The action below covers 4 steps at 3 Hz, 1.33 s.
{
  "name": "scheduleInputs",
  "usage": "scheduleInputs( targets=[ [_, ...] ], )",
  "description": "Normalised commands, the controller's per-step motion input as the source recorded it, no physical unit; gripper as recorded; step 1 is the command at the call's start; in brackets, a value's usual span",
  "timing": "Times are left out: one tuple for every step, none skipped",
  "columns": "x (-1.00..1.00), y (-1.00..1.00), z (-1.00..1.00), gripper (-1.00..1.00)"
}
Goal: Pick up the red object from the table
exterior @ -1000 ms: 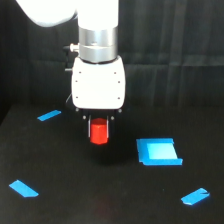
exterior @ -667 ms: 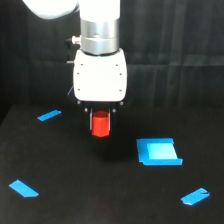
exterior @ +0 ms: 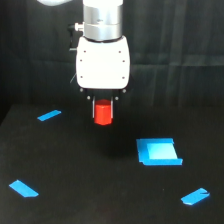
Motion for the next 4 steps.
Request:
scheduleInputs(
  targets=[
    [0.03, 0.10, 0.18, -0.97],
    [0.05, 0.04, 0.15, -1.00],
    [0.01, 0.09, 0.16, -0.95],
    [-0.03, 0.01, -0.01, -1.00]
  ],
)
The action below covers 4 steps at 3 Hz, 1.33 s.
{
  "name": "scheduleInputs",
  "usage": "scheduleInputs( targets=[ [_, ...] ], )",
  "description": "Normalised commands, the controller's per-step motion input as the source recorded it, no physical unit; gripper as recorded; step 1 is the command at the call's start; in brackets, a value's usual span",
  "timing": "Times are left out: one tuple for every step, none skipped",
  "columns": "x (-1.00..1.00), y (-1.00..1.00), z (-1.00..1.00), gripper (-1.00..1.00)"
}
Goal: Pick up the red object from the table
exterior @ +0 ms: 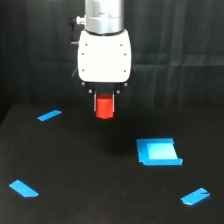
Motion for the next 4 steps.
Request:
scheduleInputs(
  targets=[
    [0.11, 0.02, 0.02, -1.00],
    [0.01, 0.02, -0.04, -0.98],
    [0.00, 0.08, 0.00, -0.97],
    [-0.01, 0.02, -0.02, -1.00]
  ],
)
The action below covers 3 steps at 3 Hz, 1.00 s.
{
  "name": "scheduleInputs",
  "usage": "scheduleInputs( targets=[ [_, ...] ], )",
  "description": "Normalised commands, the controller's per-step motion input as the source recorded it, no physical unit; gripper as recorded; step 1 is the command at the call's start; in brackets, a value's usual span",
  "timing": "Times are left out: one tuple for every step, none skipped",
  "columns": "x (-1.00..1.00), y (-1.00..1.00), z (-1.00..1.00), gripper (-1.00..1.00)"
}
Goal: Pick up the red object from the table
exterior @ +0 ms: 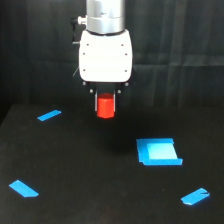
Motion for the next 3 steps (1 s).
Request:
scheduleInputs(
  targets=[
    [0.09, 0.02, 0.05, -0.93],
    [0.01, -0.12, 0.02, -1.00],
    [0.07, 0.05, -0.02, -0.98]
  ],
)
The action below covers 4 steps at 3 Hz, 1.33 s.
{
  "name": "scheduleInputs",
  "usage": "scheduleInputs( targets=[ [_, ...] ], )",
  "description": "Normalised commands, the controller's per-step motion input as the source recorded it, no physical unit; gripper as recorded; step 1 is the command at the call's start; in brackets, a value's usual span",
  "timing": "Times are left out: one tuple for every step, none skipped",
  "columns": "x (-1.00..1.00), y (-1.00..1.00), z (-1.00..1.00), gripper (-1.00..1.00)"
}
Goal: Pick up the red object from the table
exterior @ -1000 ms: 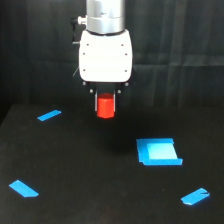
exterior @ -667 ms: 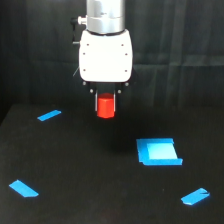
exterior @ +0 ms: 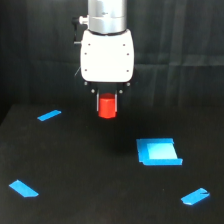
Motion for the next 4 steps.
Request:
scheduleInputs(
  targets=[
    [0.03, 0.00, -0.01, -1.00],
    [0.04, 0.05, -0.02, -0.94],
    [0.03, 0.04, -0.07, -1.00],
    [0.10, 0.08, 0.03, -0.95]
  ],
)
